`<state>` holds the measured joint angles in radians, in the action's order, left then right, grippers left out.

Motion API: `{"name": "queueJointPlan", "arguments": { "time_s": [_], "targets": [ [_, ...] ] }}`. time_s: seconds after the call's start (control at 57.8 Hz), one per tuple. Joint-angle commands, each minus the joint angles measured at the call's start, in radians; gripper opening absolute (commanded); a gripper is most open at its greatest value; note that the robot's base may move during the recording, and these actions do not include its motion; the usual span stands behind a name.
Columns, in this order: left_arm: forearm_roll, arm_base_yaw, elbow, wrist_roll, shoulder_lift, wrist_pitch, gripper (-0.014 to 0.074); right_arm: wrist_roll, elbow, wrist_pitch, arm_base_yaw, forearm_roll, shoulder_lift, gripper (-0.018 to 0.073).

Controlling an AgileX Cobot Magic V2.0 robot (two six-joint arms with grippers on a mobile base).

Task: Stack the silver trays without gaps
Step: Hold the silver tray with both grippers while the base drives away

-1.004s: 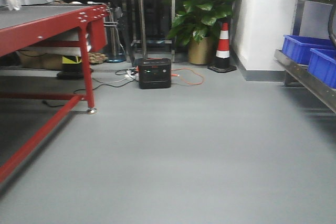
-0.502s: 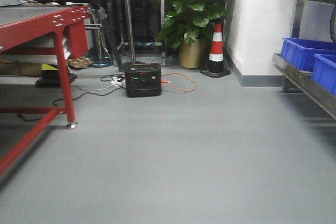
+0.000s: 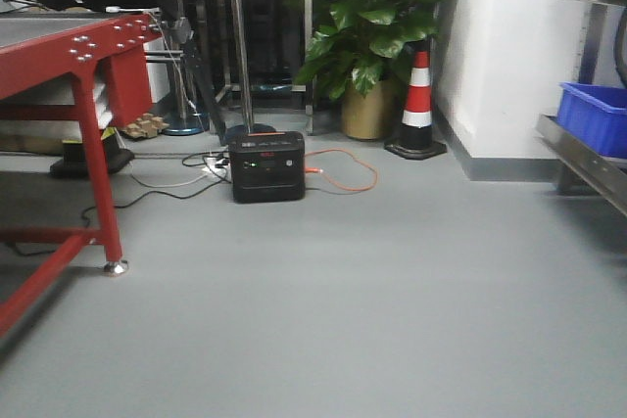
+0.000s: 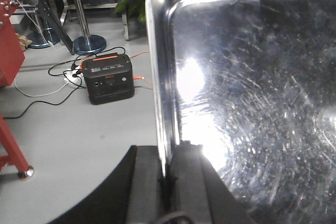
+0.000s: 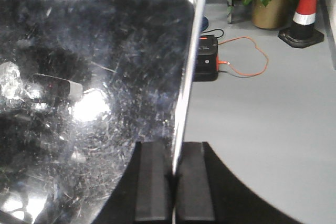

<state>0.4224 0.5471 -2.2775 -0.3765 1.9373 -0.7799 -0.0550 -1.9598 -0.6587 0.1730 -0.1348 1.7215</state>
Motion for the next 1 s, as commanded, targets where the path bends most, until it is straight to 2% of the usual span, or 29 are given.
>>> {"name": "queueJointPlan", "arguments": {
  "time_s": [0.0, 0.986],
  "targets": [
    [0.036, -0.007, -0.011, 0.006, -0.016, 0.02, -0.0007, 0.019, -0.012, 0.04, -0.003, 0.016, -0.017, -0.0079],
    [0.036, -0.007, -0.011, 0.006, -0.016, 0.02, -0.0007, 0.019, -0.012, 0.044, -0.003, 0.016, -0.017, -0.0079]
  ]
}}
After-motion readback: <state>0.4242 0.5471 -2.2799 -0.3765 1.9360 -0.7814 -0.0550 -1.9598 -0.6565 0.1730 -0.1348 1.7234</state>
